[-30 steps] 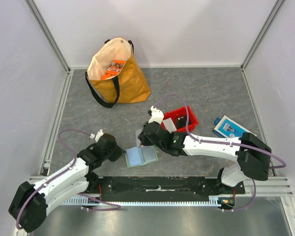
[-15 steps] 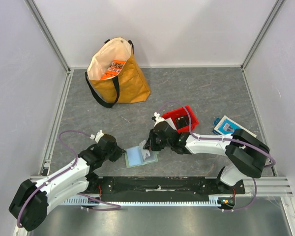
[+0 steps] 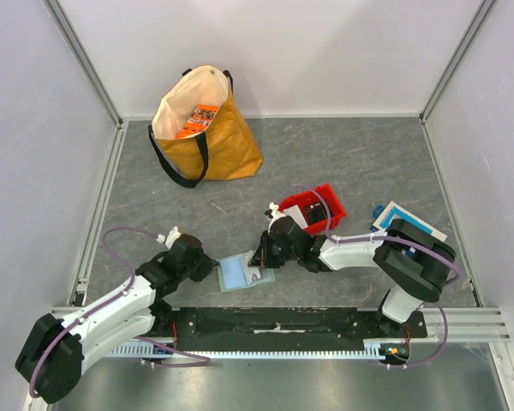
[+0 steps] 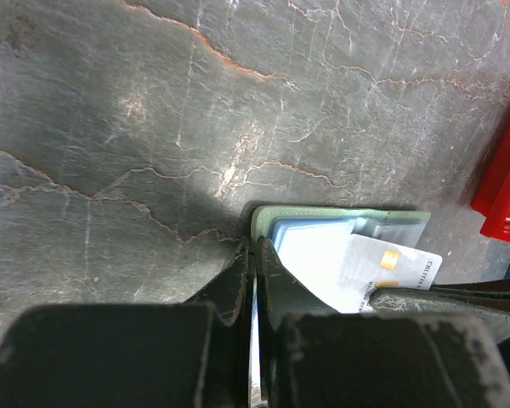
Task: Put the credit cards into the card holder
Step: Insert the credit card into the card holder.
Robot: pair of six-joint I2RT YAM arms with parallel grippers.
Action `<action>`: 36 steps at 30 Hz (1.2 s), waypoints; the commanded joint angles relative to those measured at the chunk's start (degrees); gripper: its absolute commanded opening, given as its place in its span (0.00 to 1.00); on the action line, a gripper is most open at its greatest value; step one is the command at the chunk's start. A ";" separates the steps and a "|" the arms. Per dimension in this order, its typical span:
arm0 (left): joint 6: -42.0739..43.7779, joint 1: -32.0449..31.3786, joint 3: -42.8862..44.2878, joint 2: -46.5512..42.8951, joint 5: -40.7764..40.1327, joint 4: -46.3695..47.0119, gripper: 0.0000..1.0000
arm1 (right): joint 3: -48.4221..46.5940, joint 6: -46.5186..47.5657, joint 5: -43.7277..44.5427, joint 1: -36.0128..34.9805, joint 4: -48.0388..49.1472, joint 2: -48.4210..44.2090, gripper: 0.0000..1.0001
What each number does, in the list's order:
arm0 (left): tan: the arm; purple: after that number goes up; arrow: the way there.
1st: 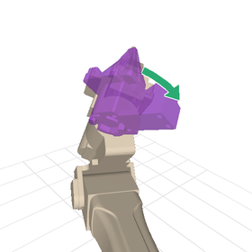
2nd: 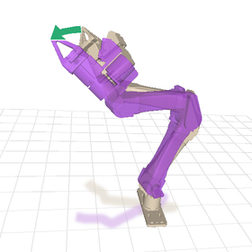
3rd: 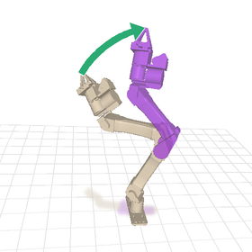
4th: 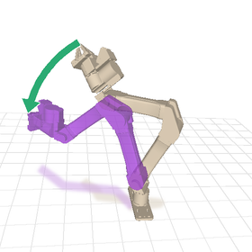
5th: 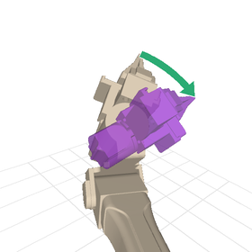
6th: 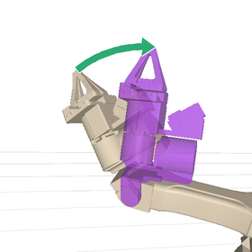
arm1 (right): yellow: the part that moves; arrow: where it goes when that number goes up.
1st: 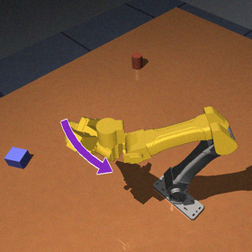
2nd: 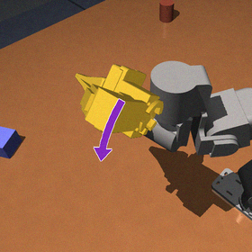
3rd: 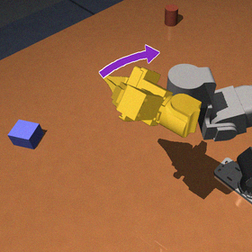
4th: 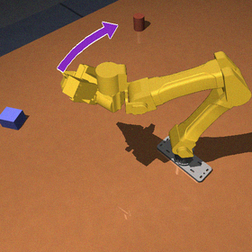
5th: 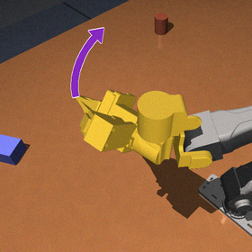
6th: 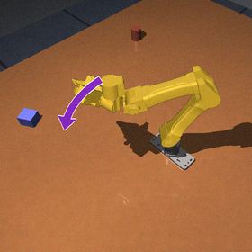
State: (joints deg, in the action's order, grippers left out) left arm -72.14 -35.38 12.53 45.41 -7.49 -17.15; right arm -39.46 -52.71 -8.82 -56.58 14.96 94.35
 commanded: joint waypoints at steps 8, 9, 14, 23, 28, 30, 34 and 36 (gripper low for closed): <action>-0.55 -0.04 -1.37 -0.23 -1.57 1.42 0.02 | 1.67 -3.01 -2.78 0.68 9.73 4.79 0.00; -0.55 -0.13 -1.37 -0.49 -1.57 1.41 0.02 | 2.19 -3.54 -2.43 0.68 10.08 4.97 0.00; -1.07 -0.04 -1.81 -0.93 -1.13 1.50 0.02 | 5.62 -5.91 -1.72 0.68 17.26 5.94 0.00; -1.25 -0.13 -2.78 -1.38 -0.43 2.38 0.02 | 8.87 -8.55 -1.29 -0.11 25.38 8.48 0.00; -1.60 -0.04 -3.04 -1.11 0.10 2.82 0.02 | 7.39 -9.61 -0.67 -2.57 26.35 10.77 0.02; -1.78 -0.13 -3.22 -1.29 0.37 3.00 0.02 | 6.25 -9.61 -0.94 -3.10 25.56 11.65 0.02; -2.13 -0.13 -3.48 -1.99 0.10 2.91 0.02 | 5.54 -9.35 1.60 -3.19 20.48 9.29 0.14; -2.48 -0.05 -3.39 -2.34 -0.25 2.82 0.02 | 5.01 -8.47 4.67 -3.19 14.77 6.57 0.22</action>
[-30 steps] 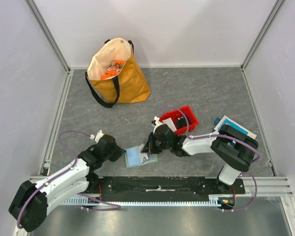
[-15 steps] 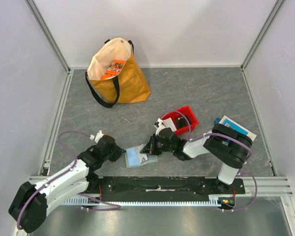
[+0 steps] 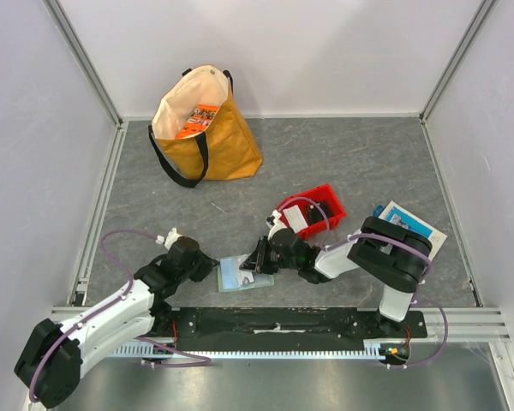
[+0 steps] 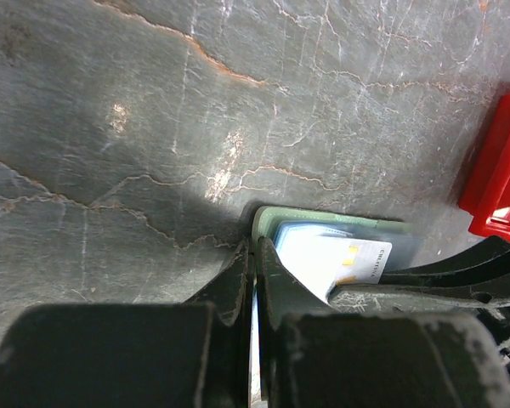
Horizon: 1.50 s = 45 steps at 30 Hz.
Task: Put the credit cards into the card holder
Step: Insert the credit card into the card holder.
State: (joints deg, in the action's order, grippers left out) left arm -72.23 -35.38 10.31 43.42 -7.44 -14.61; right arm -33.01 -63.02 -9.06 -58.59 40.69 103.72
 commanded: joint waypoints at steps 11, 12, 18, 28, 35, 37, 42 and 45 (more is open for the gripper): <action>-1.69 -0.13 -0.99 -1.58 -0.56 -0.77 0.02 | -8.20 9.06 14.96 -1.27 -34.45 -11.26 0.54; -1.78 -0.05 -0.99 -1.58 -0.47 -0.86 0.02 | -8.55 9.23 14.08 -1.35 -34.53 -11.00 0.55; -1.69 -0.05 -1.16 -1.94 -0.47 -0.86 0.02 | -11.19 10.29 11.00 -3.63 -34.36 -8.02 0.52; -1.60 -0.05 -1.08 -1.76 -0.12 -0.86 0.02 | -14.44 10.47 4.50 -4.78 -29.97 -5.46 0.47; -1.51 -0.13 -0.99 -1.85 0.06 -0.77 0.02 | -16.03 10.99 2.56 -4.78 -28.21 -3.70 0.38; -1.51 -0.13 -0.99 -1.85 -0.03 -0.68 0.02 | -15.94 11.43 2.29 -4.87 -27.24 -3.53 0.37; -1.34 -0.13 -0.64 -2.28 -0.29 -0.94 0.02 | -16.11 13.71 5.08 -4.69 -29.77 -5.36 0.41; -0.38 0.04 -0.20 -2.99 -0.38 -0.42 0.02 | -16.46 18.27 11.32 -3.38 -35.13 -11.24 0.52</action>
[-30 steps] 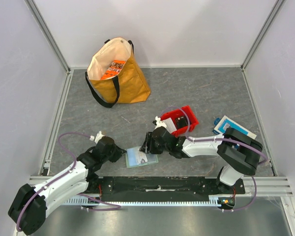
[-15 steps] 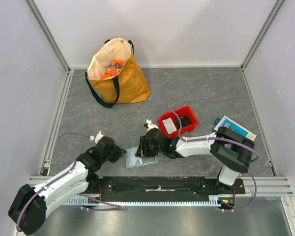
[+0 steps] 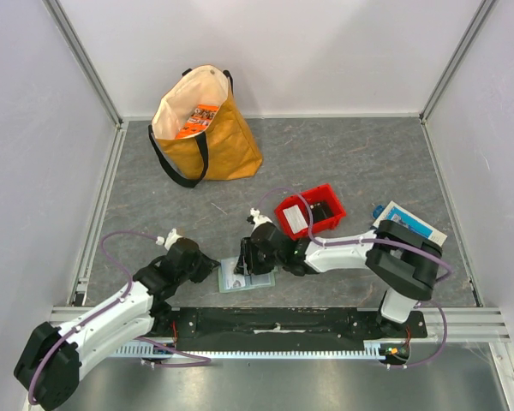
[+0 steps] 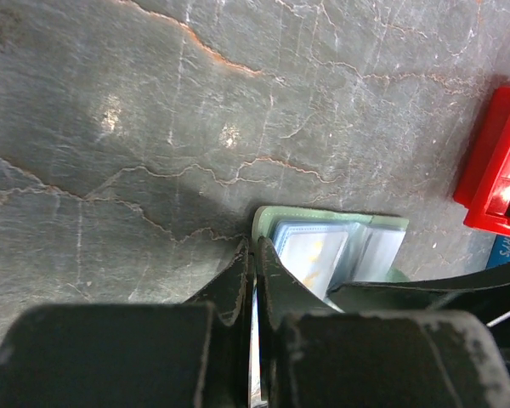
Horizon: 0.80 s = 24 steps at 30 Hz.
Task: Put the credit cards into the card holder
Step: Insert the credit card into the card holder.
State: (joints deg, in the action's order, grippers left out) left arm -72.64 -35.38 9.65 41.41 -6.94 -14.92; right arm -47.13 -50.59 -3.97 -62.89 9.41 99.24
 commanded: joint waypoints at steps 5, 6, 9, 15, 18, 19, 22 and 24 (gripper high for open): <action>0.74 -0.04 2.56 -0.81 -2.37 -0.73 0.02 | -4.63 12.78 10.11 8.38 -13.26 -15.29 0.66; 0.92 -0.04 3.09 -0.54 -2.81 -1.08 0.02 | -4.72 14.54 10.82 10.14 -14.41 -16.78 0.68; 1.45 -0.05 4.93 1.30 -3.69 -0.99 0.02 | -5.42 18.58 12.05 15.15 -17.14 -19.43 0.76; 2.50 0.13 7.40 5.34 -3.78 0.85 0.02 | -8.15 23.16 7.22 25.26 -21.97 -16.63 0.79; 3.29 0.66 8.37 6.66 -3.70 1.29 0.02 | -8.41 24.83 4.86 28.08 -22.15 -14.17 0.79; 3.64 0.83 8.63 7.02 -3.70 1.38 0.02 | -8.50 25.27 4.15 29.05 -22.15 -13.47 0.79; 4.52 1.62 9.07 7.46 -3.43 1.47 0.02 | -8.33 26.15 1.43 30.98 -21.89 -11.88 0.80; 4.70 2.15 8.98 7.46 -3.00 1.56 0.02 | -8.41 26.59 -1.03 32.04 -21.71 -10.65 0.80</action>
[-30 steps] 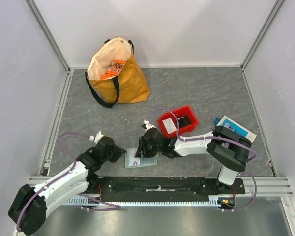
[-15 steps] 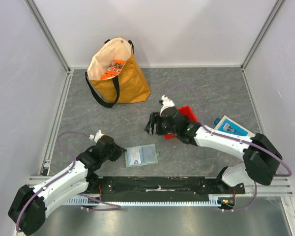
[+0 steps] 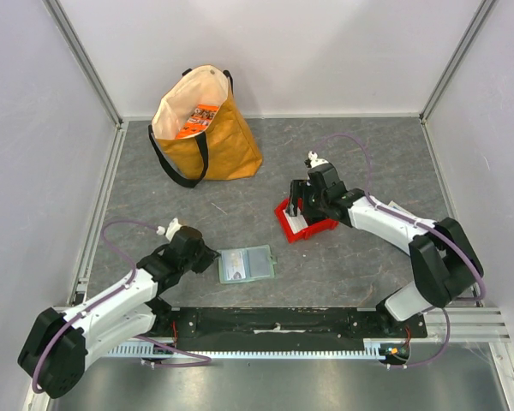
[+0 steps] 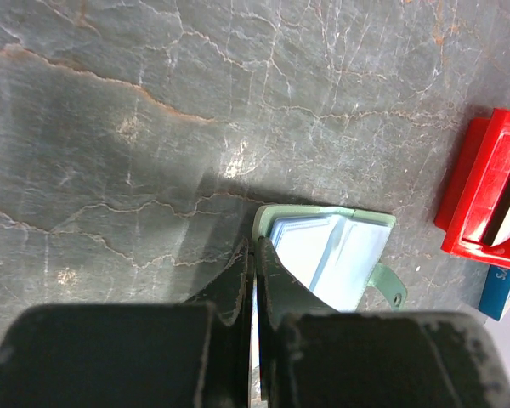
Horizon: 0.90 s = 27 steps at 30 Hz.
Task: Put the credit cards into the card holder
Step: Insert the credit card into the card holder, then pick up the credit card from the storage box.
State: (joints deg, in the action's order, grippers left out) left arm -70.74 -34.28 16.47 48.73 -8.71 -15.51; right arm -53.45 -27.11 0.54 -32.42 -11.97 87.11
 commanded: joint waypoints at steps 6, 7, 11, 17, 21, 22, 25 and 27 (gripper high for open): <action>2.62 1.41 1.73 0.14 -0.70 2.24 0.02 | -1.22 2.59 -11.78 3.33 1.59 4.64 0.81; 2.54 1.41 1.64 0.14 -0.61 2.32 0.02 | -1.04 2.42 -12.57 3.51 2.03 5.17 0.81; 2.54 1.59 1.55 0.31 -0.34 2.32 0.02 | -0.78 2.24 -15.56 4.21 2.74 6.40 0.80; 2.54 1.50 1.46 0.49 -0.08 2.41 0.02 | -0.08 2.15 -16.62 5.35 3.18 4.12 0.74; 2.54 1.50 1.46 0.40 0.01 2.41 0.02 | 0.28 2.06 -17.50 6.06 3.18 3.07 0.68; 2.45 1.50 1.46 0.40 -0.08 2.41 0.02 | 0.36 2.15 -17.85 6.23 3.18 2.80 0.67; 2.54 1.59 1.46 0.31 0.10 2.41 0.02 | 0.72 1.89 -18.02 6.41 3.18 2.45 0.63; 2.62 1.59 1.46 0.31 0.01 2.41 0.02 | 0.98 1.71 -18.20 6.50 3.09 2.28 0.61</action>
State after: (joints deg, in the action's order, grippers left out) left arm -70.17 -33.06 16.56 49.10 -8.40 -14.81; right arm -52.99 -25.45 -15.40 -26.09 -10.55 91.77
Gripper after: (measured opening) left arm 0.024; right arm 0.618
